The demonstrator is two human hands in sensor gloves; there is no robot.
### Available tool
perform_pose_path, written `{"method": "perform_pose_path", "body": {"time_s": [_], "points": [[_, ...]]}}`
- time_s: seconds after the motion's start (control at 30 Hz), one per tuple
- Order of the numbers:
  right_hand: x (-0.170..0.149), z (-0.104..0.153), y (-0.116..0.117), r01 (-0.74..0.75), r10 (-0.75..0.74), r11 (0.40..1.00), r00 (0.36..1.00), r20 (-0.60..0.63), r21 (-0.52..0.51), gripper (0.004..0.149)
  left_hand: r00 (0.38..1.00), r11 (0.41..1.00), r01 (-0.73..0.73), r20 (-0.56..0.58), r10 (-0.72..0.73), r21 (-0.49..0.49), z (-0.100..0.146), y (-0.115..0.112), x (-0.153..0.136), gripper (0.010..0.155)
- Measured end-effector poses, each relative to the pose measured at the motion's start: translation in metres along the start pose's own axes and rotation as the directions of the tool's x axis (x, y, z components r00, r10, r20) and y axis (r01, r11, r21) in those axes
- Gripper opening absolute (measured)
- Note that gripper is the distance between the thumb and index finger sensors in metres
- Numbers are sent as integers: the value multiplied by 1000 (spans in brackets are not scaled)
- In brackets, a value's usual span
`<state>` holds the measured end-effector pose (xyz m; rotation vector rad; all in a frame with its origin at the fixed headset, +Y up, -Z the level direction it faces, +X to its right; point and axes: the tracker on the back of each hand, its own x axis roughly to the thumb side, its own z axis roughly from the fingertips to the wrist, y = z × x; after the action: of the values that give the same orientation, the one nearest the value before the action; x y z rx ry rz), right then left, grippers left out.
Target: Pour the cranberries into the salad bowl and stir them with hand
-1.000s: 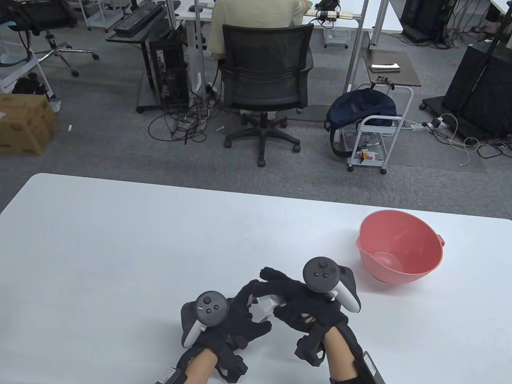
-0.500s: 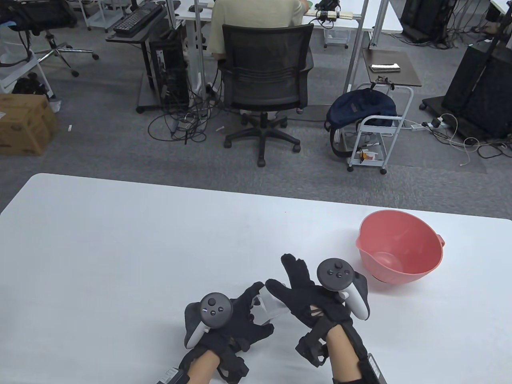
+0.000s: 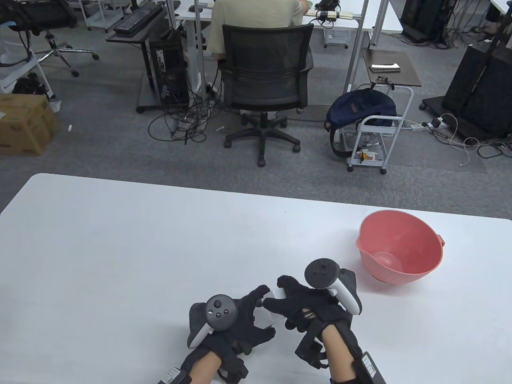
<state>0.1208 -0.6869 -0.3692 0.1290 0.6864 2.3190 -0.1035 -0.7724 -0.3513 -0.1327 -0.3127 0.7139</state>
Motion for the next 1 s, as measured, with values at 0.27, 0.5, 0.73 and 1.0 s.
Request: {"method": "perform_pose_path", "body": {"time_s": [0.27, 0.5, 0.73, 1.0], "points": [[9, 4, -6, -20, 23, 1000, 986, 163, -20, 80, 1000, 1000, -20, -8, 20, -11, 0, -1, -2, 100], [12, 16, -20, -6, 30, 993, 979, 201, -121, 80, 998, 999, -54, -36, 54, -2, -2, 2, -7, 100], [-11, 27, -41, -14, 35, 936, 998, 54, -351, 79, 978, 979, -199, -53, 202, 52, -1, 9, -13, 100], [-49, 16, -51, -280, 140, 816, 945, -296, -505, 77, 930, 926, -359, -36, 365, 115, 2, 19, -20, 99]]}}
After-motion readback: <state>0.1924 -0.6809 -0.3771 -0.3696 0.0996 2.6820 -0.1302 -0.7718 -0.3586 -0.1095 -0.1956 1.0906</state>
